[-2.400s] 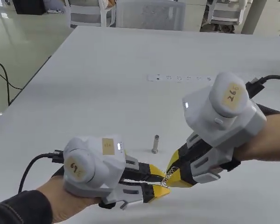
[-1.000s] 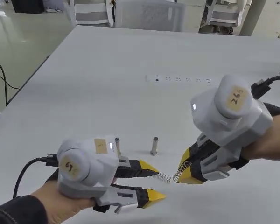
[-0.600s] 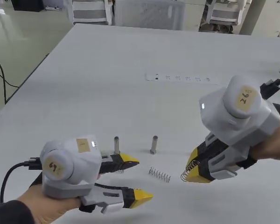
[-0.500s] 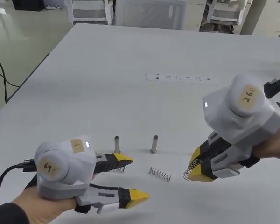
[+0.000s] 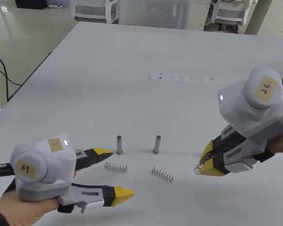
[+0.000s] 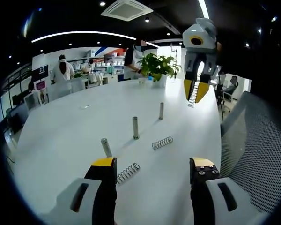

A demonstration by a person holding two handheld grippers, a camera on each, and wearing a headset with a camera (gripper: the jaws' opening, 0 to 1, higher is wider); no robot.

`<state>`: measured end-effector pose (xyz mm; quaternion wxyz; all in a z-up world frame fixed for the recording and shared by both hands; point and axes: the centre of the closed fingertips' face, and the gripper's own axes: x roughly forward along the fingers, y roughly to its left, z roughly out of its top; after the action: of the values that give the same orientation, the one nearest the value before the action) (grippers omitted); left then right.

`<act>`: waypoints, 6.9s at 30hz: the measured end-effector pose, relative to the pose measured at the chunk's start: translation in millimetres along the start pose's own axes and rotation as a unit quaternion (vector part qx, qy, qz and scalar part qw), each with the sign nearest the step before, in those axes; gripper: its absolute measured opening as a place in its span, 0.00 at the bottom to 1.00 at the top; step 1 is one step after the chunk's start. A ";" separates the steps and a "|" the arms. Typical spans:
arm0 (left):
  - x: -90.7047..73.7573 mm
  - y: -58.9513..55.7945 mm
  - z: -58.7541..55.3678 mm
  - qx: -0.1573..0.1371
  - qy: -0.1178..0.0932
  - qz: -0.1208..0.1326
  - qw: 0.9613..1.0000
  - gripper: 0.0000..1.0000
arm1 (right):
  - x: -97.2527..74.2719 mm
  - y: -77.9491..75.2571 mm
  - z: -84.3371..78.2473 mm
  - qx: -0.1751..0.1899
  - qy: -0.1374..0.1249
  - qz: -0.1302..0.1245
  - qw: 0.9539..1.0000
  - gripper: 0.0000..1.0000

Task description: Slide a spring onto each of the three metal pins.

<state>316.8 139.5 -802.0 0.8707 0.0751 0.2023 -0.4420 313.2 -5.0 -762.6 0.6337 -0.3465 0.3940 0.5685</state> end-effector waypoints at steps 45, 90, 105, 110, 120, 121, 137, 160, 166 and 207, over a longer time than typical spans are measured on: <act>-11.1 17.7 -0.1 -0.004 -0.002 0.037 0.999 0.68 | -0.1 -104.8 -42.9 0.034 0.079 -0.061 0.994 0.13; -12.3 20.1 -2.4 -0.006 0.005 0.040 0.999 0.66 | 48.3 -108.7 -66.0 0.056 0.094 -0.053 0.993 0.13; -11.9 19.3 -3.1 -0.008 0.007 0.040 0.999 0.66 | 61.2 -113.2 -65.8 0.062 0.092 -0.057 0.992 0.13; -13.1 20.0 -3.1 -0.009 0.006 0.041 0.999 0.66 | 62.9 -113.4 -65.8 0.065 0.091 -0.057 0.992 0.13; -13.9 20.0 -2.9 -0.009 0.005 0.042 0.999 0.66 | 64.4 -113.4 -67.1 0.068 0.091 -0.058 0.992 0.16; -13.9 20.0 -2.9 -0.009 0.005 0.042 0.999 0.66 | 64.3 -113.4 -67.4 0.068 0.091 -0.058 0.992 0.17; -12.4 19.7 -2.8 -0.009 0.005 0.041 0.999 0.66 | 58.3 -114.5 -77.1 0.076 0.082 -0.070 0.991 0.27; -8.8 17.0 -1.9 -0.005 0.005 0.032 0.999 0.66 | 41.5 -87.2 -86.2 0.090 0.065 -0.081 0.990 0.29; -7.4 15.5 -0.7 -0.003 0.003 0.030 1.000 0.66 | 40.9 -72.8 -80.0 0.088 0.057 -0.077 0.991 0.30; -18.8 21.1 -3.9 -0.011 -0.005 0.050 0.999 0.66 | 104.6 -23.4 4.4 0.033 0.021 -0.018 0.999 0.24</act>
<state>322.7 167.2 -798.7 0.8934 0.0729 0.1986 -0.3964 341.5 43.0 -854.2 0.6464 -0.3445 0.4193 0.5363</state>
